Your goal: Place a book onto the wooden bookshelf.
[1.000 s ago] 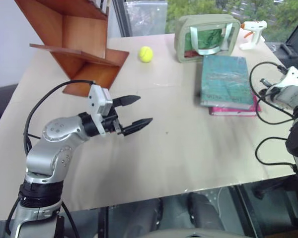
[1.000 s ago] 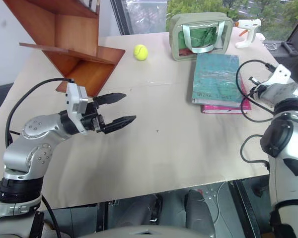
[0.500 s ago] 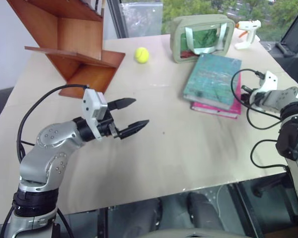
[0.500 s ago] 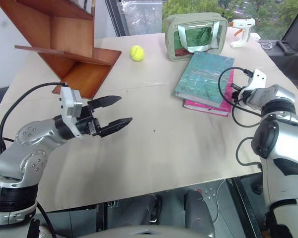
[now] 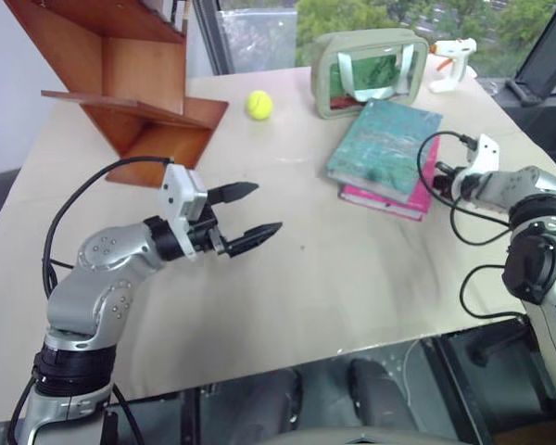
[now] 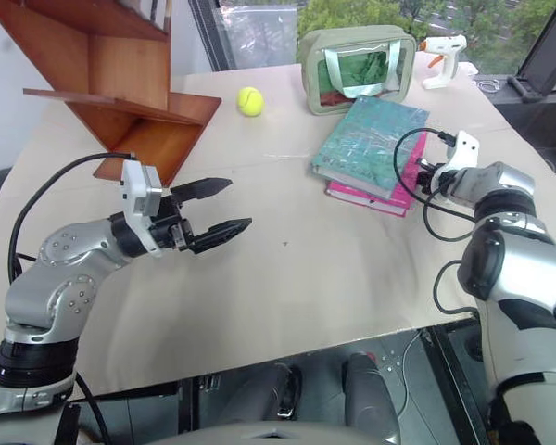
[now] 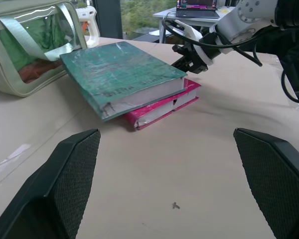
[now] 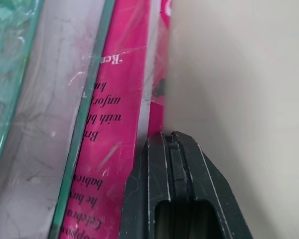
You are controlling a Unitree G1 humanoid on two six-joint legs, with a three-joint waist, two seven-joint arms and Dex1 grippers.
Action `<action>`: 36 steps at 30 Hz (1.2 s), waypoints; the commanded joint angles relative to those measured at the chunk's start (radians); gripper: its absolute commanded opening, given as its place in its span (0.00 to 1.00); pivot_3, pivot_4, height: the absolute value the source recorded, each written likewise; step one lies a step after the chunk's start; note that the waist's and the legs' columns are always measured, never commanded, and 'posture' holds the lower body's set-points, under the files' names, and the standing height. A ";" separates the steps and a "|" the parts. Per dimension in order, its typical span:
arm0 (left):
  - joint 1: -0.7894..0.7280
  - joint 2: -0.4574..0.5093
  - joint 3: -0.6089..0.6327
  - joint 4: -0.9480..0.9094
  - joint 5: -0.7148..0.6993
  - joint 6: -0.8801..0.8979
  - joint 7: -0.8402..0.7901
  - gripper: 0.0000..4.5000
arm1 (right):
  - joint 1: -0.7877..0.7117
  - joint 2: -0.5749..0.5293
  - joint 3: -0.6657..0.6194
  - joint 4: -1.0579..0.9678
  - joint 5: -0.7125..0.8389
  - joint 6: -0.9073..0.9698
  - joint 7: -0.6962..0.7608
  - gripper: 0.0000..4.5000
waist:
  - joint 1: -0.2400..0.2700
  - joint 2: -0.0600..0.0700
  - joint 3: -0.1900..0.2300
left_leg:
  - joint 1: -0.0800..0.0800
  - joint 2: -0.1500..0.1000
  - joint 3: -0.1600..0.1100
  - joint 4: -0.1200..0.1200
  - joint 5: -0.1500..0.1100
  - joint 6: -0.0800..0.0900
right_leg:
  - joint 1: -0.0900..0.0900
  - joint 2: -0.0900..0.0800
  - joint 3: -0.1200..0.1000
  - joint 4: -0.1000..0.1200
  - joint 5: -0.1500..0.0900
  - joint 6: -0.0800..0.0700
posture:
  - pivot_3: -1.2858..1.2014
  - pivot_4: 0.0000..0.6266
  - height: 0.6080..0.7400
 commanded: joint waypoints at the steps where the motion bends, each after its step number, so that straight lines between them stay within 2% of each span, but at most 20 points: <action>1: -0.001 0.007 0.021 -0.022 -0.004 -0.024 -0.003 1.00 | 0.016 0.049 0.058 -0.041 -0.007 0.101 0.120 0.02 | -0.002 0.000 0.000 | 0.000 0.000 0.000 0.001 0.000 0.000 | 0.000 0.000 0.000 0.001 0.000 0.000 | 0.52 0.24 1.00; 7: 0.021 0.015 0.033 -0.044 -0.014 -0.019 0.004 1.00 | 0.123 0.120 0.155 -0.273 0.018 0.267 0.233 0.02 | -0.002 0.000 -0.002 | 0.000 0.001 0.000 0.003 0.000 0.000 | 0.000 0.001 0.001 0.002 0.001 -0.001 | 0.52 0.24 1.00; 13: 0.019 0.020 0.033 -0.042 -0.016 -0.018 0.001 1.00 | 0.377 0.248 0.222 -0.890 0.160 0.553 0.216 0.02 | 0.000 0.000 -0.005 | 0.000 0.001 -0.001 0.004 0.000 0.000 | 0.000 0.001 0.000 0.003 0.001 -0.001 | 0.52 0.24 1.00; 17: 0.007 0.020 0.027 -0.029 -0.012 -0.020 -0.002 1.00 | 0.464 0.298 0.223 -1.165 0.162 0.560 0.131 0.02 | -0.001 0.001 -0.006 | 0.000 0.002 0.000 0.004 0.000 0.000 | -0.002 0.000 0.002 0.005 0.001 -0.001 | 0.52 0.24 1.00; 22: -0.008 0.018 0.019 -0.012 -0.007 -0.024 -0.006 1.00 | 0.456 0.319 0.206 -1.243 0.161 0.533 0.072 0.02 | 0.026 0.001 -0.005 | 0.000 0.000 0.001 0.004 0.000 0.000 | -0.003 0.001 0.001 0.006 0.001 -0.001 | 0.52 0.24 1.00; 28: -0.013 0.018 0.017 -0.007 0.000 -0.029 -0.011 1.00 | 0.422 0.288 0.209 -1.322 0.213 0.537 0.103 0.02 | 0.029 0.002 -0.005 | -0.001 0.000 0.000 0.004 0.000 -0.001 | -0.003 0.001 0.001 0.006 0.001 -0.001 | 0.52 0.24 1.00; 36: -0.006 0.019 0.023 -0.016 0.001 -0.029 -0.004 1.00 | 0.355 0.234 0.218 -1.249 0.180 0.420 0.083 0.02 | 0.030 0.002 -0.005 | -0.001 0.000 0.000 0.004 0.000 -0.001 | -0.003 0.001 0.000 0.005 0.001 -0.001 | 0.52 0.24 1.00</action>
